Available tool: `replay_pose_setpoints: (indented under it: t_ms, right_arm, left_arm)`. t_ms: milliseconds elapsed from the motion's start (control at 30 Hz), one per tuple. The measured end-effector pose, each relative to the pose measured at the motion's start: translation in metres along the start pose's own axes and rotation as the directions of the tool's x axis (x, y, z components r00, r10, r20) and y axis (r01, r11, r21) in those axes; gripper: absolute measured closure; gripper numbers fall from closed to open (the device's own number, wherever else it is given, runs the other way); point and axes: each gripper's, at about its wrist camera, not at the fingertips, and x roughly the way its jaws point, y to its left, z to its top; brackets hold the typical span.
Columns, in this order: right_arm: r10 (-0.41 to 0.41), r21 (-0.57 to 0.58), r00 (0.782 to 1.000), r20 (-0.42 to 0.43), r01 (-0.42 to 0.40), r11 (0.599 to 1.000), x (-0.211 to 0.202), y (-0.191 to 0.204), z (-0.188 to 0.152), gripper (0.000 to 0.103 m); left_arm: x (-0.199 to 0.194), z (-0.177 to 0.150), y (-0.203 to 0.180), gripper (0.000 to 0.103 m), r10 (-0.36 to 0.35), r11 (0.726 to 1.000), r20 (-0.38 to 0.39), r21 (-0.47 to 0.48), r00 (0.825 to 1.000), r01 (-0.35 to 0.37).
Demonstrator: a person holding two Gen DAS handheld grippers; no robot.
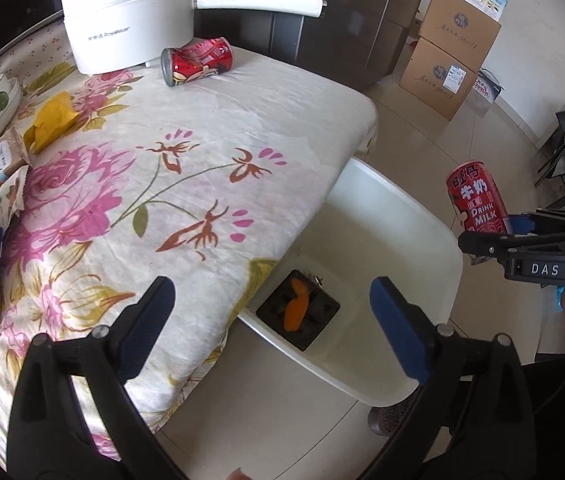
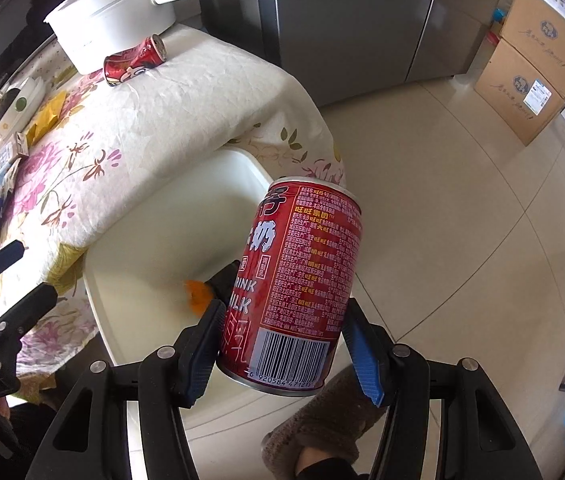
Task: Collect trash
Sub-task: 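Lower the red milk can into the white bin and open the right tool, then move both tools back over the table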
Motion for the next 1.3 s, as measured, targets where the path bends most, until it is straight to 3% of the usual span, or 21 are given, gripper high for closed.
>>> replay_pose_setpoints:
  t_ms: [467,567,933,1300]
  right_arm:
    - [0.013,-0.028,1.0,0.004,-0.012,1.0,0.003,0.018,0.001,0.041]
    - [0.023,-0.019,1.0,-0.002,-0.023,1.0,0.003,0.022,0.003,0.011]
    - [0.031,-0.04,0.999,-0.035,-0.032,0.999,0.008,0.046,0.008,0.01]
    - [0.079,-0.105,0.997,-0.024,-0.081,0.991,-0.003,0.104,0.016,0.007]
  left_arm:
    - [-0.025,-0.013,0.035,0.001,0.047,0.998,0.018,-0.049,0.999,-0.046]
    - [-0.032,-0.016,0.044,0.001,0.06,0.996,0.026,-0.068,0.998,-0.058]
    - [-0.056,-0.027,0.078,0.001,0.088,0.988,0.033,-0.13,0.996,-0.083]
    - [-0.084,-0.045,0.13,0.001,0.104,0.962,0.045,-0.257,0.994,-0.089]
